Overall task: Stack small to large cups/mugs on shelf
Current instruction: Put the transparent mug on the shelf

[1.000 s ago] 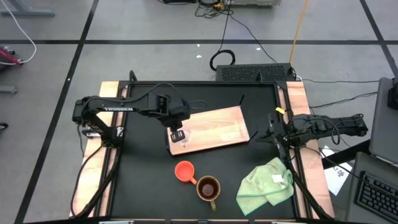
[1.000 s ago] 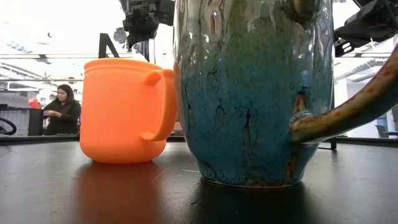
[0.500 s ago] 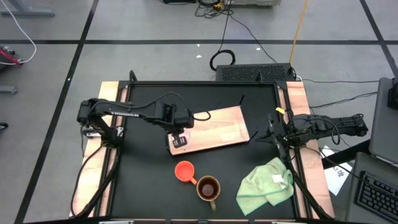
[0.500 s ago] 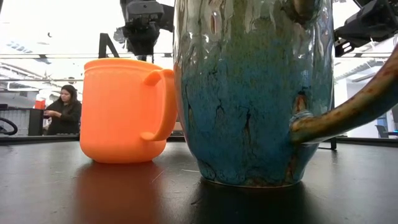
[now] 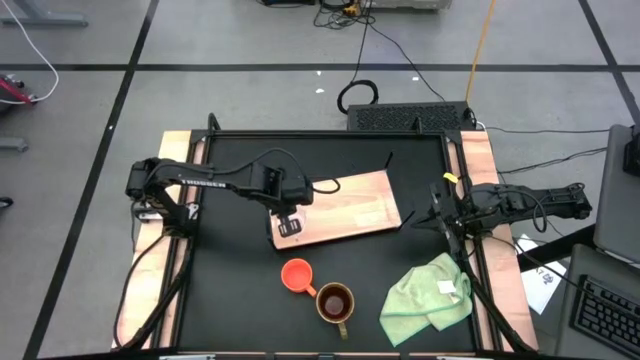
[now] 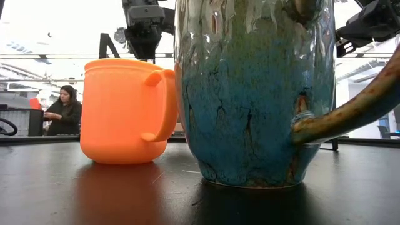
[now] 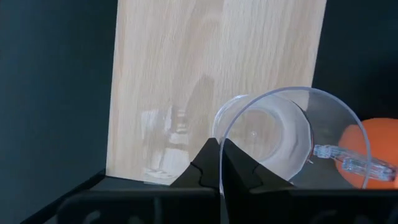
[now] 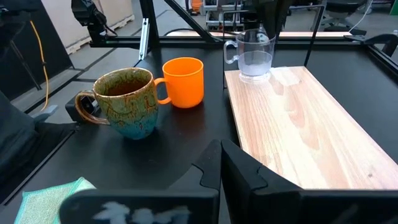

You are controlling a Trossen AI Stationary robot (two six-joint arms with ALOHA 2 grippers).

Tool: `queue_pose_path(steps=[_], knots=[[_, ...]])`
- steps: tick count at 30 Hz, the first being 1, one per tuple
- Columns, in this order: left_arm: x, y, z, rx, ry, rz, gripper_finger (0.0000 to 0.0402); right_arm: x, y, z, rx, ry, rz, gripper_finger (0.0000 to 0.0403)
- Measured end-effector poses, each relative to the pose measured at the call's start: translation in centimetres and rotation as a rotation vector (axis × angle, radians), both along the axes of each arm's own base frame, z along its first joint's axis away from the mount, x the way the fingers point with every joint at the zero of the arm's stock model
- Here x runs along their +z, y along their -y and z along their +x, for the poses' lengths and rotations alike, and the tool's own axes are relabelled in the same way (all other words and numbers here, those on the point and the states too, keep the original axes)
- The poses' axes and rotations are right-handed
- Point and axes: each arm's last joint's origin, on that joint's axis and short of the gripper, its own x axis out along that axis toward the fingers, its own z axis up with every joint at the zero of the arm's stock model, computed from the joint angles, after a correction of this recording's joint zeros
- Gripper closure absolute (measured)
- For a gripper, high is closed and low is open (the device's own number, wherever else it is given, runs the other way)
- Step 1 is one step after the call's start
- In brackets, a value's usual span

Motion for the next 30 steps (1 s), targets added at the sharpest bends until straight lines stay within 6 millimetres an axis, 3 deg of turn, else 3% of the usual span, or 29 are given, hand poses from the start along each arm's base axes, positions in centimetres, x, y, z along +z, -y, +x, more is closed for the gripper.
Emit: queue_pose_path(steps=[30], knots=[[0.17, -0.85, 0.53, 0.009, 0.062, -0.03, 0.0401, 0.0, 0.0, 0.0, 0.0, 0.0, 0.0, 0.0403]])
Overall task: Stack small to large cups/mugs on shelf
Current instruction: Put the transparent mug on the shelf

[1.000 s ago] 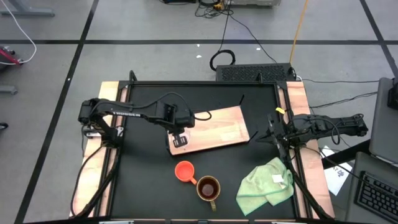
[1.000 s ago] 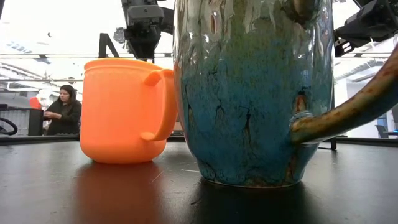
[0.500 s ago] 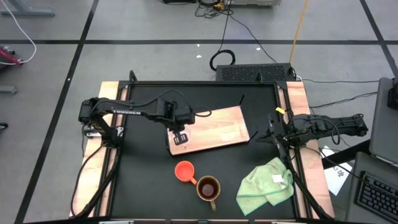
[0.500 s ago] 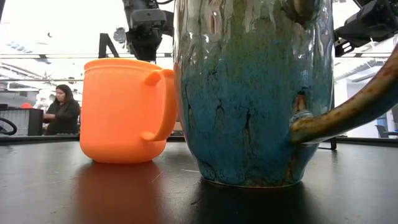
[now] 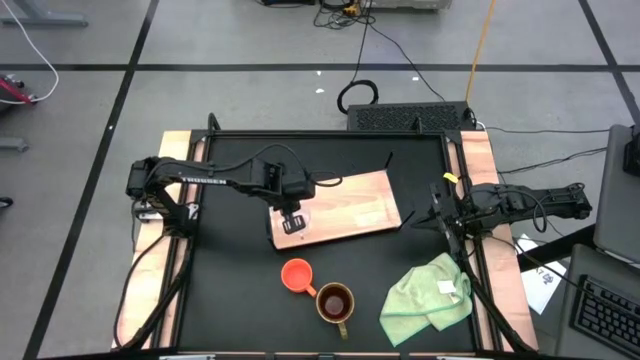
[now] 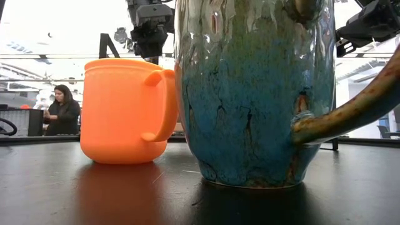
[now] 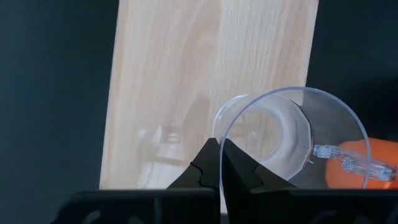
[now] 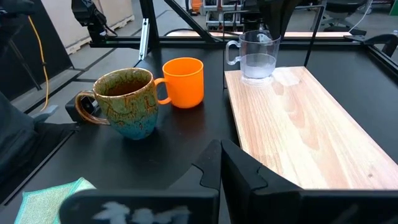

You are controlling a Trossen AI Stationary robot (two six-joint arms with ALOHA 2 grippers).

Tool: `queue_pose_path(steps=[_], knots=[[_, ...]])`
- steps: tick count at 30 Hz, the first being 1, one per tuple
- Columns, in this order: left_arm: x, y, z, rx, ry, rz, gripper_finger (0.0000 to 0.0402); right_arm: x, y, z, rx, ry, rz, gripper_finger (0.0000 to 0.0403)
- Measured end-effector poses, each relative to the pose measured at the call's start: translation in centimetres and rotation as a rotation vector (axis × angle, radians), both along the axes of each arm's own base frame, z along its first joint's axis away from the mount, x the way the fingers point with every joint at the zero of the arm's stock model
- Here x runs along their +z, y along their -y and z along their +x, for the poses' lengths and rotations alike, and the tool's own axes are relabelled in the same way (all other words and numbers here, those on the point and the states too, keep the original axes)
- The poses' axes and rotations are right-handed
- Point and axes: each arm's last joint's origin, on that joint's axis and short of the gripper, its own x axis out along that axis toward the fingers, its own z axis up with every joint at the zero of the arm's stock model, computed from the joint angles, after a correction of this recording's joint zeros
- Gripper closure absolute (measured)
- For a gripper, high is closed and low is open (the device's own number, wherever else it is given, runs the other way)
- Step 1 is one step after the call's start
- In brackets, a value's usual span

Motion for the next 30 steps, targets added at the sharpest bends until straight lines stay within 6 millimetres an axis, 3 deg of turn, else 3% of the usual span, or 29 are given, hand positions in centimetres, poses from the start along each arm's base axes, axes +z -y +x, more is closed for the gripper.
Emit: queue_pose_path(steps=[15, 30], knots=[[-2.9, 0.0, -0.6, 0.043, -0.085, 0.012, 0.0401, 0.0, 0.0, 0.0, 0.0, 0.0, 0.0, 0.0403], [-3.2, 0.0, -0.5, 0.011, -0.071, 0.018, 0.0401, 0.0, 0.0, 0.0, 0.0, 0.0, 0.0, 0.0403]])
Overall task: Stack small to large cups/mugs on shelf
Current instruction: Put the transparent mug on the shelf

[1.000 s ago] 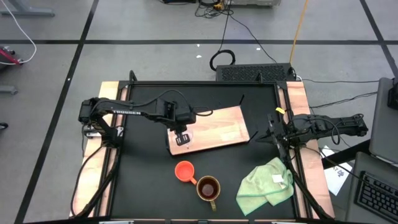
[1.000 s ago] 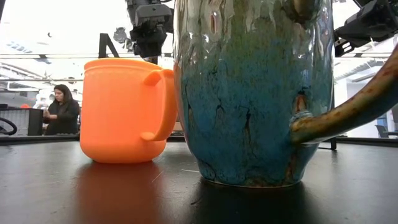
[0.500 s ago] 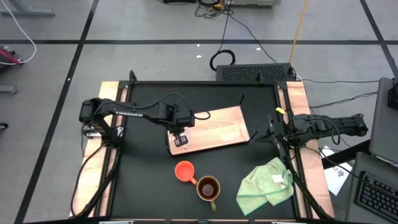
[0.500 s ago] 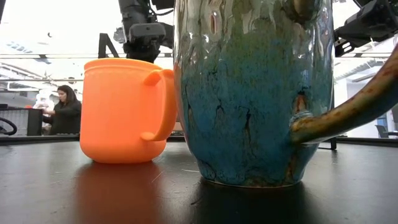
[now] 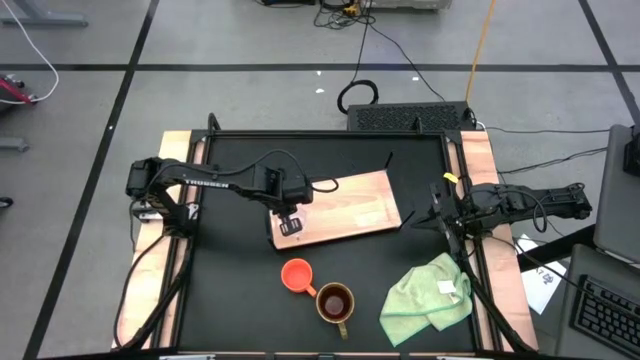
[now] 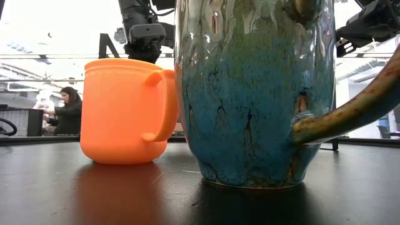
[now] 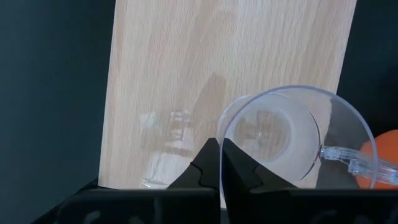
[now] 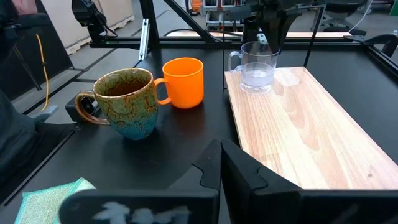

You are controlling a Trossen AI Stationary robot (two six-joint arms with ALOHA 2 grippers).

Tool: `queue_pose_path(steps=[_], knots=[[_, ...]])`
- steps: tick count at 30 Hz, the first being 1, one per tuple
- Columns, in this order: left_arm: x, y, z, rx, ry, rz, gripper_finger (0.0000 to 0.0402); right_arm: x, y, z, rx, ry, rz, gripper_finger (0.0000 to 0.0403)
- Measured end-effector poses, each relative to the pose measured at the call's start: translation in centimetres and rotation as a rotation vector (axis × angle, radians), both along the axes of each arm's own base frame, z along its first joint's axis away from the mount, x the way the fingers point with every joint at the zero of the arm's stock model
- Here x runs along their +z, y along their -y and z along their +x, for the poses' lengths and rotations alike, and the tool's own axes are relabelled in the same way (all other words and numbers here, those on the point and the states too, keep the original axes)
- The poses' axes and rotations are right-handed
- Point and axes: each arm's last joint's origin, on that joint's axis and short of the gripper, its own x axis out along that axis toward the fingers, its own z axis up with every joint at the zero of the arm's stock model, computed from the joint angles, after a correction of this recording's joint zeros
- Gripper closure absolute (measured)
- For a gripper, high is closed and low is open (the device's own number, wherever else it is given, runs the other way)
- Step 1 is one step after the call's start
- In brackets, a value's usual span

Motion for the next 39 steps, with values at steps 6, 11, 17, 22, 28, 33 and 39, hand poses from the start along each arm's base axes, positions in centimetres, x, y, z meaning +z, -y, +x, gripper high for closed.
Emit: queue_pose_path(steps=[6, 11, 17, 22, 28, 33, 39], knots=[[-0.05, -0.01, 0.0, 0.009, 0.0, -0.002, 0.0392, 0.0, 0.0, 0.0, 0.0, 0.0, 0.0, 0.0403], [-0.46, -0.01, 0.11, 0.011, -0.008, -0.001, 0.0379, 0.0, 0.0, 0.0, 0.0, 0.0, 0.0, 0.0403], [-0.32, -0.01, 0.2, 0.01, 0.008, -0.001, 0.0377, 0.01, 0.0, 0.0, 0.0, 0.001, 0.0, 0.0403], [-0.29, -0.01, 0.21, 0.01, 0.01, -0.001, 0.0376, 0.02, 0.0, 0.0, 0.0, 0.001, 0.0, 0.0403], [-0.26, -0.01, 0.23, 0.008, 0.013, 0.0, 0.0376, 0.02, 0.0, 0.0, 0.0, 0.001, 0.0, 0.0403], [-0.22, -0.07, 0.25, 0.01, 0.014, 0.0, 0.0375, 0.02, 0.0, 0.0, 0.0, 0.001, 0.0, 0.0403], [-0.43, -0.49, 0.27, 0.024, 0.03, -0.007, 0.0375, 0.02, 0.0, 0.0, 0.0, 0.001, 0.0, 0.0403]])
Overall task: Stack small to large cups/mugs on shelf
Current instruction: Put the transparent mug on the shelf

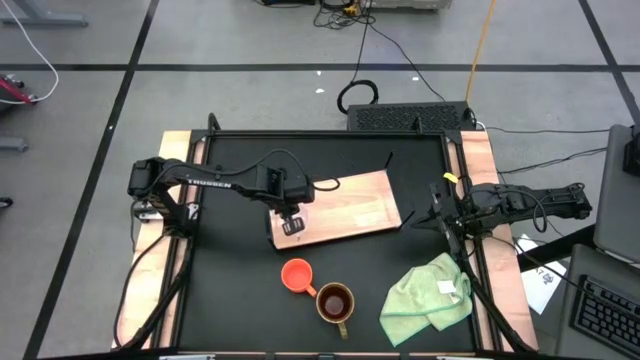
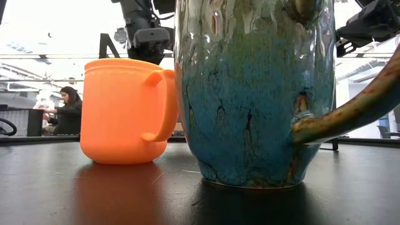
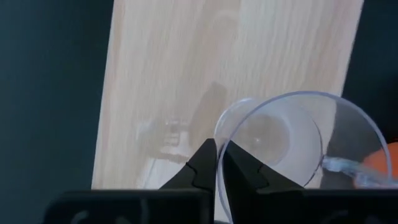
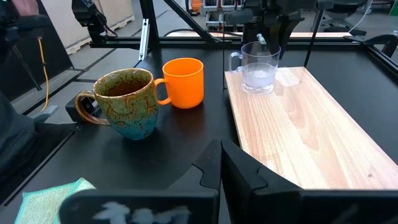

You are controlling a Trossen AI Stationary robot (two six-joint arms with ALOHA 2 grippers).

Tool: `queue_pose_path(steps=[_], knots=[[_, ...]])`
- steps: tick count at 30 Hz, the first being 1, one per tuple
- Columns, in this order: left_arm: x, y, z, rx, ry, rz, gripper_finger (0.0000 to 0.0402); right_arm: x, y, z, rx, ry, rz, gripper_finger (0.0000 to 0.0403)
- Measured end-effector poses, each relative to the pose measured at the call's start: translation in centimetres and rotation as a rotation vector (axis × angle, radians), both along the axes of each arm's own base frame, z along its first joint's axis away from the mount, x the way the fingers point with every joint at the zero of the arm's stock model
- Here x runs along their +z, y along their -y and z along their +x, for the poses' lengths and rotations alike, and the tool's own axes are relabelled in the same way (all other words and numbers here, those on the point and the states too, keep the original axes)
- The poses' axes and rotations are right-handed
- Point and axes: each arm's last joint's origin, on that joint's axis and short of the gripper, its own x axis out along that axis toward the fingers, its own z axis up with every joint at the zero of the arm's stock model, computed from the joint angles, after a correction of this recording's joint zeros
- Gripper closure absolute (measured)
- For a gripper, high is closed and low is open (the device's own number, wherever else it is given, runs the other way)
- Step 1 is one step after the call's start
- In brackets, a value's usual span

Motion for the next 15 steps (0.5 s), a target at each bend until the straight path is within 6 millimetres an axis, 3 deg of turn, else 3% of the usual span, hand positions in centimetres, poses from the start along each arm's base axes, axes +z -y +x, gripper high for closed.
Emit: queue_pose_path(steps=[9, 15], knots=[[-2.0, -1.0, -0.4, 0.01, 0.003, -0.045, 0.0375, 0.0, 0.0, 0.0, -0.001, -0.001, 0.003, 0.0403], [-2.2, -1.2, -0.5, 0.003, 0.008, -0.054, 0.0375, 0.0, 0.0, 0.0, -0.001, -0.002, 0.003, 0.0403]])
